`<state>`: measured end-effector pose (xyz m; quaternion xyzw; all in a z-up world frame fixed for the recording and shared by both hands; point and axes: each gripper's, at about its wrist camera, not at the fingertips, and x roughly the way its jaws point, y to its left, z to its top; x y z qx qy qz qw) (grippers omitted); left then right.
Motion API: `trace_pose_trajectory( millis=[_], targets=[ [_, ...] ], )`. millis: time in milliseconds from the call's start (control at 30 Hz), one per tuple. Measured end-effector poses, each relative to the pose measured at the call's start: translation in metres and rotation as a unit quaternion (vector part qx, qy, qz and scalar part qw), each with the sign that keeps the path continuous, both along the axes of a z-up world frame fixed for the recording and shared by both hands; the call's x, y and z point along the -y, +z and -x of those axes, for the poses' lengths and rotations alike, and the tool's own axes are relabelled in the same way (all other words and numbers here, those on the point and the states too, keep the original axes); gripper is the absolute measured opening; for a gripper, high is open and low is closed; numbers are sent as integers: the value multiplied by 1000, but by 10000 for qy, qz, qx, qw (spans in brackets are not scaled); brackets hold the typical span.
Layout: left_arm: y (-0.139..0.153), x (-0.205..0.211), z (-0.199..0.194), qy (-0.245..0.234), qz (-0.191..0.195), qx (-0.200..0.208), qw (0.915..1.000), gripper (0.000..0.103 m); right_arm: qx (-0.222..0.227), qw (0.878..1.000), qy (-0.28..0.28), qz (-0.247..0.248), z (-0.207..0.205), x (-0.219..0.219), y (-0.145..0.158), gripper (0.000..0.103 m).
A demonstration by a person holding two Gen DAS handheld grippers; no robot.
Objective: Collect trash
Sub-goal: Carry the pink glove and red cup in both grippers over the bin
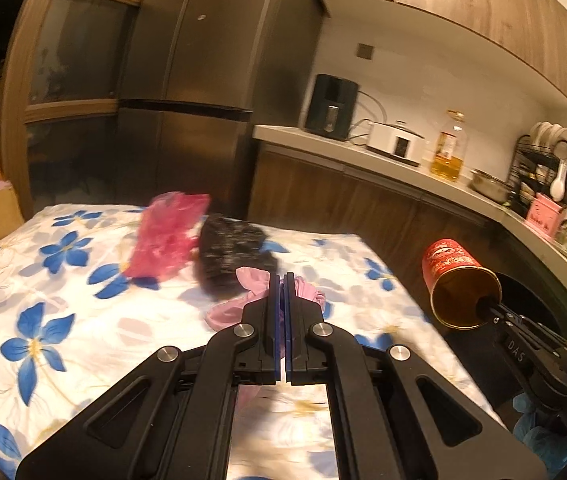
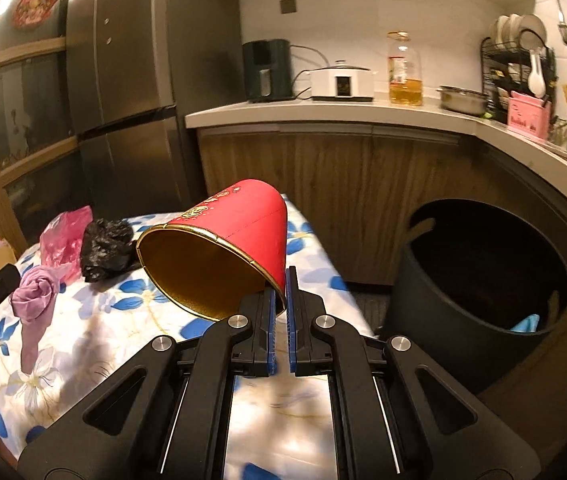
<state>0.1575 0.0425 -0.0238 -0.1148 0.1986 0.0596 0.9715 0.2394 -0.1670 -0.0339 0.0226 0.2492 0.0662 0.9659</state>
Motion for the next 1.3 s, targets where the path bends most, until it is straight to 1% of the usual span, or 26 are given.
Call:
trace_pose_trajectory(
  millis=[267,467,600,767,867,933,1067,1300],
  targets=[
    [16,57,-13,-609,-163,154,9979,1,153,9985,-504,-112,14,57,9,5],
    [27,108,-29,-1118,-213,278,9931,1,232,9947,-988,-162,20,105,12,5],
    [36,146,-39,-1524,-233,408,9872,1,310,9901,-1360,-172,25,141,16,5],
    [44,197,-51,-2094,-307,589,9756,1,327,9838,-1754,-189,26,179,16,5],
    [43,223,-60,-2376,-315,632,9688,1,301,9807,-1918,-208,23,197,15,5],
    [39,234,-65,-2497,-296,618,9659,1,260,9794,-1992,-207,20,206,13,5],
    [31,253,-77,-2642,-306,556,9624,1,201,9782,-2061,-185,18,217,8,5],
    [18,268,-92,-2789,-281,436,9589,1,110,9775,-2096,-227,8,229,-1,5]
  ],
)
